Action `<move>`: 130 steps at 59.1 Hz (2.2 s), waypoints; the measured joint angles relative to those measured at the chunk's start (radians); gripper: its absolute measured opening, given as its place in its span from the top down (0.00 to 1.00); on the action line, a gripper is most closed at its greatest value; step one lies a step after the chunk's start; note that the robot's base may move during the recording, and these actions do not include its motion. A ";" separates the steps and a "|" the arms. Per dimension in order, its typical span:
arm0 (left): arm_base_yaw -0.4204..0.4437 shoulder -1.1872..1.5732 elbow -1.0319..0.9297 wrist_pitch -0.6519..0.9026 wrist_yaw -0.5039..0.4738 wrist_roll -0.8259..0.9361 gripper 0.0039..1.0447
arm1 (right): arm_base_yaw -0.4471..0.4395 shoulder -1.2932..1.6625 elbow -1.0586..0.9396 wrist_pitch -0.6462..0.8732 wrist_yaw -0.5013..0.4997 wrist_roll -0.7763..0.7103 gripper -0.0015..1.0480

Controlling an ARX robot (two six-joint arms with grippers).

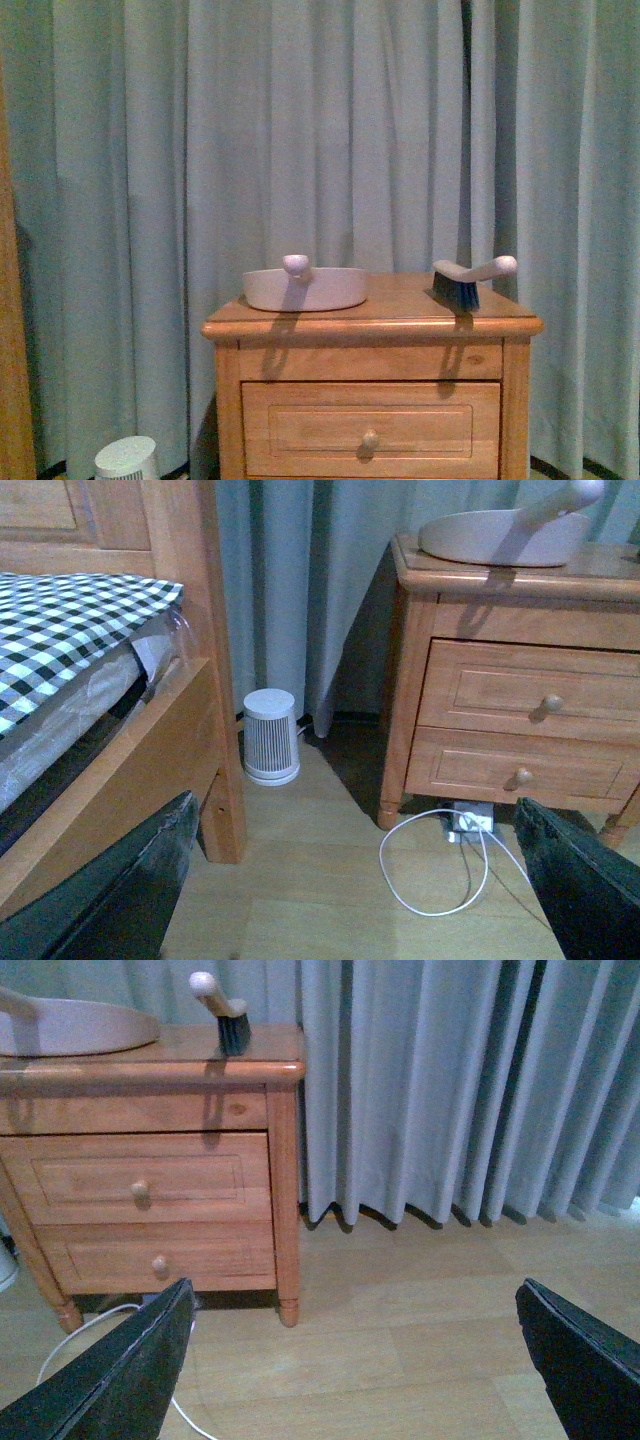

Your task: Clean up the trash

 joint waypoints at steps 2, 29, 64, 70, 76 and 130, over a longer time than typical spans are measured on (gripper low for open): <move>0.000 0.000 0.000 0.000 0.000 0.000 0.07 | 0.000 0.000 0.000 0.000 0.000 0.000 0.07; 0.000 0.000 0.000 0.000 0.000 0.000 0.07 | 0.000 0.000 0.000 0.000 0.000 0.000 0.07; 0.000 0.000 0.000 0.000 0.000 0.000 0.07 | 0.000 0.000 0.000 0.000 0.000 0.000 0.07; 0.000 0.000 0.000 0.000 0.000 0.000 0.07 | 0.000 0.000 0.000 0.000 0.000 0.000 0.07; 0.000 0.000 0.000 0.000 0.000 0.000 0.07 | 0.000 0.000 0.000 0.000 0.000 0.000 0.07; 0.000 0.000 0.000 0.000 0.000 0.000 0.07 | 0.000 0.000 0.000 0.000 0.000 0.000 0.07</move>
